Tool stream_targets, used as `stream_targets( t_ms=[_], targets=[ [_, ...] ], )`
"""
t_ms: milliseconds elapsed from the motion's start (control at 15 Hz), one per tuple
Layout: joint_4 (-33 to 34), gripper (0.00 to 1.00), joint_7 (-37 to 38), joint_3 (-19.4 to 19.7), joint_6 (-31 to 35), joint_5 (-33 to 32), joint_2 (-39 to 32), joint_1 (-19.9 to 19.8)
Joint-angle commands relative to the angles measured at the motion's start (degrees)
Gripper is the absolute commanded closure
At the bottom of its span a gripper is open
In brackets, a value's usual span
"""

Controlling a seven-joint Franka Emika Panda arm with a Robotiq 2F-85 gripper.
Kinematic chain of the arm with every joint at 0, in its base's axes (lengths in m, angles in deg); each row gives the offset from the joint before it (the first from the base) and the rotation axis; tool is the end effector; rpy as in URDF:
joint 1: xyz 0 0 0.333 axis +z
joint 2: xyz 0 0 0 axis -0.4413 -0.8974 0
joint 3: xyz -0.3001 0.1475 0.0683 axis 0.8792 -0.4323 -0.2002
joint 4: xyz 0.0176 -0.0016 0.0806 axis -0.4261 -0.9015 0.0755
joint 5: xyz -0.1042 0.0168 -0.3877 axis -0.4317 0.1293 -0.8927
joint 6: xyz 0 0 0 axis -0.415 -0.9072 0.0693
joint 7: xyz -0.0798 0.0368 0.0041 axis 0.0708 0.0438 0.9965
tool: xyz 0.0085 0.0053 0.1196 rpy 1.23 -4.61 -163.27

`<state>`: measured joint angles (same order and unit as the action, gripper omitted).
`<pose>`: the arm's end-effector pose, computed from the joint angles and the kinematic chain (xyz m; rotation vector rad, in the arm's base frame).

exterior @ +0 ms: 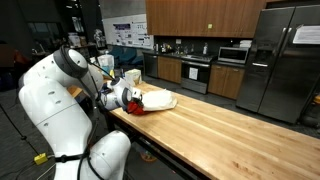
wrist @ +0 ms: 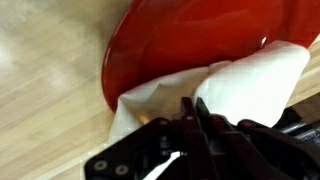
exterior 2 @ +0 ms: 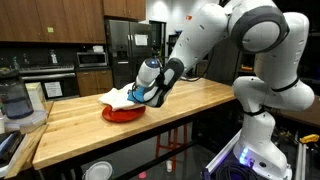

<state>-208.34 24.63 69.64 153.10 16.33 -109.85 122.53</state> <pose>0.4970 0.2980 0.3076 -2.6410 0.9370 -0.9663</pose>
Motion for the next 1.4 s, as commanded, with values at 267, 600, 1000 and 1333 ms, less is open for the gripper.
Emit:
stream_targets(
  t_ms=[267,600,1000,1333],
  targets=[
    [4.81,0.99,6.38,-1.45,1.05,5.88,-9.93,-7.91],
    [6.33,0.99,6.22,-4.96,1.21,5.03,-8.5,-10.59],
    [4.02,0.99,-0.49,-10.64,4.33,2.61,1.88,-10.39],
    [0.79,0.99,-7.07,-15.63,0.38,0.84,11.06,-10.59]
  ],
)
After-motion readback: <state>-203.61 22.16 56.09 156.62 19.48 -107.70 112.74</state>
